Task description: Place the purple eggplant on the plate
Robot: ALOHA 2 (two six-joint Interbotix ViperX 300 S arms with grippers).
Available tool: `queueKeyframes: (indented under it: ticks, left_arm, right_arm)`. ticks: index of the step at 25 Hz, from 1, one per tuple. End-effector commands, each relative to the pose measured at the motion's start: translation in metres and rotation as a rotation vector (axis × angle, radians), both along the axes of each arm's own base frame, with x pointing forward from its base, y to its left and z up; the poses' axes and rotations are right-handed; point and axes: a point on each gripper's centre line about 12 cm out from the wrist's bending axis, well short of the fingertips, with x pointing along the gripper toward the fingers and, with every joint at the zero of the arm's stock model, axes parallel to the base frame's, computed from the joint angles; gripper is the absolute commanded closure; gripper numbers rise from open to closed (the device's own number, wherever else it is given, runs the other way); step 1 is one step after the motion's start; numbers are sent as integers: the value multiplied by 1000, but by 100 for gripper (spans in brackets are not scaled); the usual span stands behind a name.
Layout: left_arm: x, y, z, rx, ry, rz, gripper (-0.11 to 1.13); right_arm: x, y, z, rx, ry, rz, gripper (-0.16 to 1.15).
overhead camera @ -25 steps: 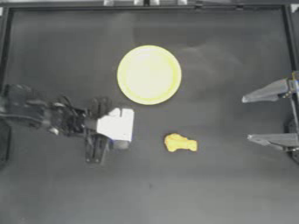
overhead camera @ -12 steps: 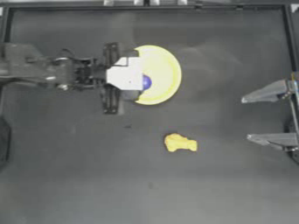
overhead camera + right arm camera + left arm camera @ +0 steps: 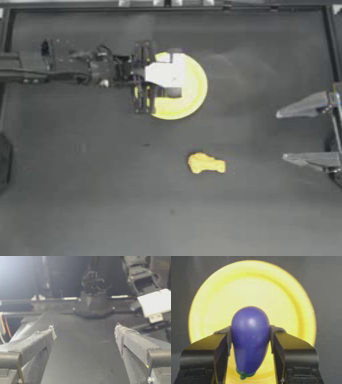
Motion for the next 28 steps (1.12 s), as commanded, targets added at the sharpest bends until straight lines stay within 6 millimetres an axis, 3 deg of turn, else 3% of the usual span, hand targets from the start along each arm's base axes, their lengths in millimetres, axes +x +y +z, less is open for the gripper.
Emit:
queueKeyframes:
  ticks: [1,16,28]
  left_arm:
    - [6,10,18,21,-51,13,62]
    - [19,8,-4,0,-11,-6,59]
    - [22,9,-8,-15,1,0,23]
  right_arm:
    - [2,0,3,1,-14,-1,-2]
    - [2,0,5,1,-20,-2,-2]
    - [2,0,7,1,-23,-2,-2]
